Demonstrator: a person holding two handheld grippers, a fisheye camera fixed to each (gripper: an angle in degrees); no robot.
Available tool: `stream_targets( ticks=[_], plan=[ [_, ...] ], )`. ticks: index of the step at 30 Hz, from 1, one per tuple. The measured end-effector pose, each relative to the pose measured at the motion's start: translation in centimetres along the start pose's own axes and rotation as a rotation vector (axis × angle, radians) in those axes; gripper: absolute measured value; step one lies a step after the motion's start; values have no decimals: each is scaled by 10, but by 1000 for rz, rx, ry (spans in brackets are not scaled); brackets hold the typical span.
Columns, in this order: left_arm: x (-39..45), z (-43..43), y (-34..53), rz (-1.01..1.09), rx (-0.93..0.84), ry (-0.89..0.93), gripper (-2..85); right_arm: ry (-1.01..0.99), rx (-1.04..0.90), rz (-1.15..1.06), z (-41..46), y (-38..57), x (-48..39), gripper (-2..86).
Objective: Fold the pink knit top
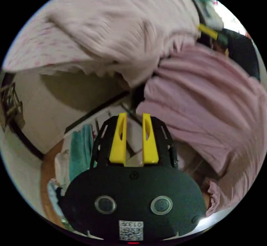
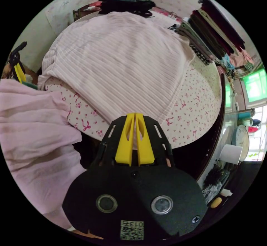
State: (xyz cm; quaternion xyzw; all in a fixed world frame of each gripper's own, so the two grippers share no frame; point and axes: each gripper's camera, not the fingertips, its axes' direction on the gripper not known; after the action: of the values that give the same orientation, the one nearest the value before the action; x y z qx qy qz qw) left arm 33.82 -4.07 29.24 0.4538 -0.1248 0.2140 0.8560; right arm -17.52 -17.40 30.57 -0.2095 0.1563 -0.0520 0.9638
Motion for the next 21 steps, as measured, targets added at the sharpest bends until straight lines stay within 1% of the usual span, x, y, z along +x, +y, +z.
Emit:
stream_targets(
  ticks=[1,2,3,4,6,9,11,12,14,15,17,18,19,21],
  plan=[
    [-23,-39,14,-95,236,36,93,14,31,39,-1,0,13,-1],
    [-34,-55,21,-142,349,53,98,25,64,77,0,-2,27,-1],
    [-51,-80,28,-211,529,74,108,32,86,112,3,-6,41,-1],
    [-65,-95,26,-268,630,64,121,32,88,126,6,-10,48,-1],
    [-80,-105,4,-320,669,17,139,17,92,163,17,-32,74,-1],
    [-100,-103,-48,-354,640,13,139,5,104,193,33,-66,98,0],
    [-110,-99,-71,-371,638,42,100,-7,105,212,45,-86,109,0],
    [-113,-97,-83,-359,635,61,44,-13,108,216,49,-92,111,0],
    [-114,-91,-96,-349,573,1,31,-44,89,224,70,-113,122,1],
    [-112,-89,-99,-326,533,-49,27,-60,55,218,83,-120,126,2],
    [-115,-92,-88,-330,538,-94,22,-60,-12,201,102,-125,133,4],
    [-123,-93,-75,-342,567,-58,21,-86,26,189,104,-124,141,6],
    [-134,-93,-60,-351,615,19,20,-94,32,204,105,-124,146,7],
    [-145,-99,-39,-390,668,38,25,-98,82,245,104,-128,176,17]
  ],
)
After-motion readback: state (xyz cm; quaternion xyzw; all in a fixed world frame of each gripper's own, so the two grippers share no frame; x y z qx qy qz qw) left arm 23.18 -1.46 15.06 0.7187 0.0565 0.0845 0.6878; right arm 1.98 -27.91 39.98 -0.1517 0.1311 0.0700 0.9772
